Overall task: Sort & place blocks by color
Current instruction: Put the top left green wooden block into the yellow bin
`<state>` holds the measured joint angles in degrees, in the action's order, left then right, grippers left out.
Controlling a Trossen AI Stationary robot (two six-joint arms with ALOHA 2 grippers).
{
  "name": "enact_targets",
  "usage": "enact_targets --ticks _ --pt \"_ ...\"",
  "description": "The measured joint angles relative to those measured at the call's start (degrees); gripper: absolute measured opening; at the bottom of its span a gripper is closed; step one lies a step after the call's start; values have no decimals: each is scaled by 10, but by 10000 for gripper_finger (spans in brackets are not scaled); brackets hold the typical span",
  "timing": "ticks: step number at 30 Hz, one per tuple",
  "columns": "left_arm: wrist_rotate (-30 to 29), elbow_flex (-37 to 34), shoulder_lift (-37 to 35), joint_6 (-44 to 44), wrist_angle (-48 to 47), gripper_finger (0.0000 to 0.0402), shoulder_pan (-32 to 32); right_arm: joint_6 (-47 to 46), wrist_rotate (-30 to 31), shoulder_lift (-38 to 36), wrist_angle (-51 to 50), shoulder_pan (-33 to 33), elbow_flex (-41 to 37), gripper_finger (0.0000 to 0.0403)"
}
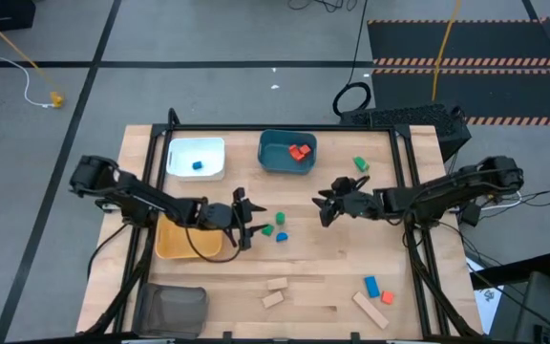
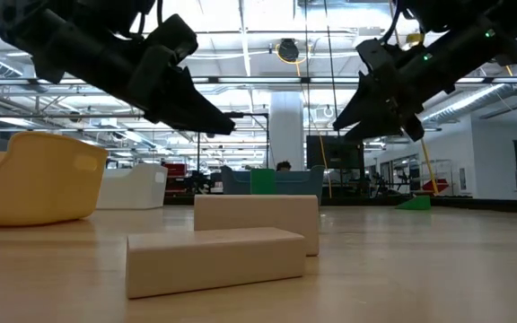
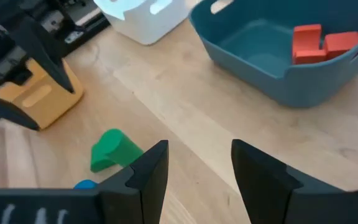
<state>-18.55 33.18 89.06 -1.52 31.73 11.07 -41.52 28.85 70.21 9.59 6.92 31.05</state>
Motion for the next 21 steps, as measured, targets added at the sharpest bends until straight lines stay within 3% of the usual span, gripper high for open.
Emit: enact_targets --ticks 13,21 --pt "-4 0 109 -5 161 232 -2 1 29 0 -1 15 0 166" --pt "-37 0 156 -26 194 232 -32 1 29 0 -10 14 0 166"
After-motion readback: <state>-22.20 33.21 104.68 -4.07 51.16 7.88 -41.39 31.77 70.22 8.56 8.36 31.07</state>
